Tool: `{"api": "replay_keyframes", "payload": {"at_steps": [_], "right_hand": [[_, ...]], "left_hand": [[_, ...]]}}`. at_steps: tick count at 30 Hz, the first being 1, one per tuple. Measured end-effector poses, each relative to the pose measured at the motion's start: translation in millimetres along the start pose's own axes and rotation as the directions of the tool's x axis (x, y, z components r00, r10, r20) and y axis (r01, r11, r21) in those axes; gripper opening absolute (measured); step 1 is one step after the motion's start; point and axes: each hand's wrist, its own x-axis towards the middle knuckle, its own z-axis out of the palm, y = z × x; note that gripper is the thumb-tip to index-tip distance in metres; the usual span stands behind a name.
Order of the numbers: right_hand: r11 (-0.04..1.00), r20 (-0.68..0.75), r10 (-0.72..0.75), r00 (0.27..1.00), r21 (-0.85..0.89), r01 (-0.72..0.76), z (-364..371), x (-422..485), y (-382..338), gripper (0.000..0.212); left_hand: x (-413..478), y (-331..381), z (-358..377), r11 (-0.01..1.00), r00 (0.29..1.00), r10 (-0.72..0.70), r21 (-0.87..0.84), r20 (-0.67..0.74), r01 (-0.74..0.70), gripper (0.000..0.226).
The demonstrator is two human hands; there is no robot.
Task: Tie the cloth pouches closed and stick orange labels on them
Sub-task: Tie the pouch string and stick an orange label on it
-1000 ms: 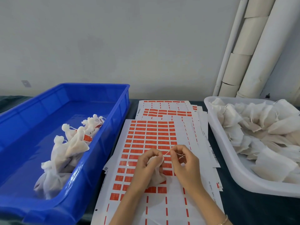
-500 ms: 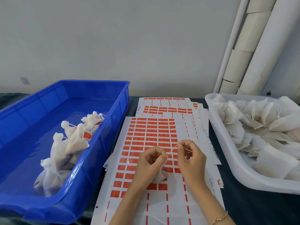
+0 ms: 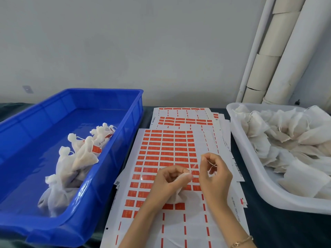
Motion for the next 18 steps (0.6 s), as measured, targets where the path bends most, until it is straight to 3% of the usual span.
{"api": "replay_keyframes", "payload": {"at_steps": [6,10,15,18], "right_hand": [[0.998,-0.157,0.020,0.987,0.054,-0.012,-5.8,5.1,1.0,0.007],[0.995,-0.208,0.092,0.974,0.064,-0.081,-7.5,7.5,3.7,0.010],[0.998,-0.196,0.040,0.980,-0.037,-0.048,-6.1,5.0,6.4,0.007],[0.992,-0.095,0.026,0.995,-0.124,-0.038,-4.9,3.2,8.5,0.009]], "left_hand": [[-2.3,1.2,-0.2,0.984,0.994,-0.093,0.154,0.051,0.084,0.014],[-2.3,4.7,-2.4,0.979,0.992,-0.107,0.182,0.063,0.094,0.027],[-2.6,2.9,-7.5,0.969,0.985,-0.159,0.204,0.074,0.141,0.021],[-4.5,3.4,-12.2,0.994,0.993,-0.101,0.040,0.059,0.099,0.026]]}}
